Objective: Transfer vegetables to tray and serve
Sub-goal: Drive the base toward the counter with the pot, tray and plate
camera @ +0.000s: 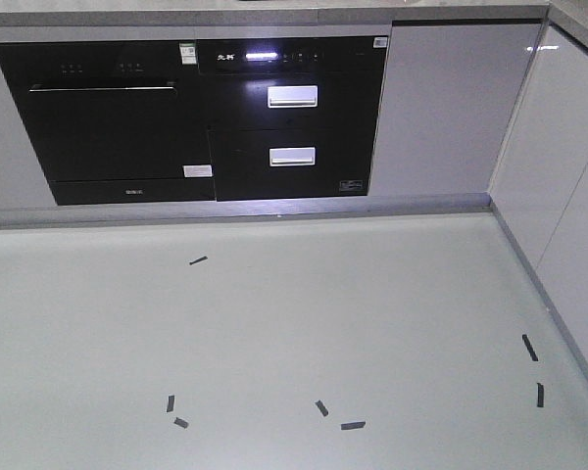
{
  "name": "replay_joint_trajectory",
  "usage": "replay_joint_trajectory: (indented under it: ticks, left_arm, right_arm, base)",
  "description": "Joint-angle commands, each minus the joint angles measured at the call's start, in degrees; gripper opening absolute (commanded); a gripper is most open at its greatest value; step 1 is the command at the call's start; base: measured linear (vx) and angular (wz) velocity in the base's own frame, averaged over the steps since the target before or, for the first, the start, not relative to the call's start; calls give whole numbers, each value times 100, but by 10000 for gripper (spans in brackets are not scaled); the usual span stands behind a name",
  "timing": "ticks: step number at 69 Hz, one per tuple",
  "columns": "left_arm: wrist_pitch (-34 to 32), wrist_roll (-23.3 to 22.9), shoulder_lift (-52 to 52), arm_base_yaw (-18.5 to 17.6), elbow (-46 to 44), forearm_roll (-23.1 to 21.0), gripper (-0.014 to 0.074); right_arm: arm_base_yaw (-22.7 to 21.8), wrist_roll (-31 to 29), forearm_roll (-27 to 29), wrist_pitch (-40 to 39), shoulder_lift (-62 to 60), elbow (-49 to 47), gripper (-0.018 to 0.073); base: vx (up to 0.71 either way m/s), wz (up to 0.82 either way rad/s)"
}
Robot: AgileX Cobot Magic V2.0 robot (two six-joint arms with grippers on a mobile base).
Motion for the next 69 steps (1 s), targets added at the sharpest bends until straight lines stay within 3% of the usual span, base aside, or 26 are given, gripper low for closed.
replay_joint_trajectory:
  ticks: [1, 69]
  left_arm:
    - [-438, -48, -80, -20, 155, -16, -6]
    - [-438, -48, -80, -20, 155, -16, -6]
  right_arm:
    - [0, -53, -59, -420, -51, 91, -6]
    - [0, -53, -59, -420, -51, 91, -6]
  base:
    - [6, 2]
    - [8, 5]
